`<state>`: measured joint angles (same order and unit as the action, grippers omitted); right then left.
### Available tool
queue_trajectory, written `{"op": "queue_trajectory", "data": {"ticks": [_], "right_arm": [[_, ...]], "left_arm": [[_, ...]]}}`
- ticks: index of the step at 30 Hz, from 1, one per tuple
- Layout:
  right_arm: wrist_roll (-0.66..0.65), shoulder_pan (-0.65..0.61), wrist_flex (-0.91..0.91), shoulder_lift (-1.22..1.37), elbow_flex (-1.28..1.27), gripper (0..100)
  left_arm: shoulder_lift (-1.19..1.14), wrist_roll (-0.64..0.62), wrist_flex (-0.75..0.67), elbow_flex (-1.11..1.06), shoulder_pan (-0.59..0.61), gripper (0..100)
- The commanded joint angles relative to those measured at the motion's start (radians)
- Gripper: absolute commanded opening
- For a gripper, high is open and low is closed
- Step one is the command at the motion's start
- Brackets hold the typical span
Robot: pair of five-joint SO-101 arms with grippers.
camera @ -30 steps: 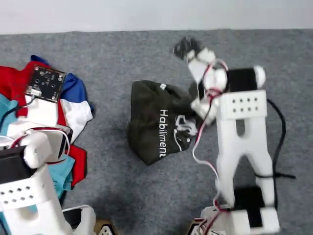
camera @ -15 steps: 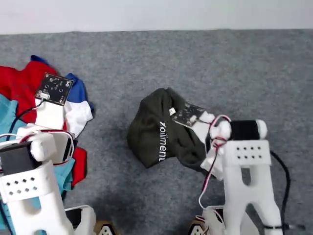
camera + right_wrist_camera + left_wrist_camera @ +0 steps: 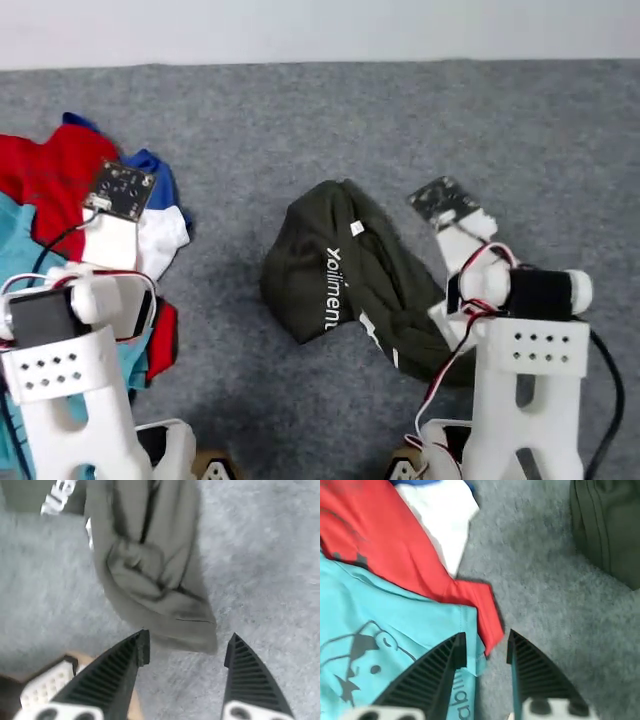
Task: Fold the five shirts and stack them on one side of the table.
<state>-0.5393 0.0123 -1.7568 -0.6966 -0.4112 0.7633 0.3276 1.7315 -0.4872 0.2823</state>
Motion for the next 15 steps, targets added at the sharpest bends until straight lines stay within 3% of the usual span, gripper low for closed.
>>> {"op": "queue_trajectory", "data": {"ticks": [1, 15], "right_arm": [[0.081, 0.01, -0.03, 0.058, 0.104, 25.7], [0.189, -0.183, -0.03, 0.426, 0.106, 25.7]], "left_arm": [[0.002, -0.002, -0.009, -0.012, -0.005, 14], [-0.003, -0.003, -0.094, -0.116, -0.003, 14]]}}
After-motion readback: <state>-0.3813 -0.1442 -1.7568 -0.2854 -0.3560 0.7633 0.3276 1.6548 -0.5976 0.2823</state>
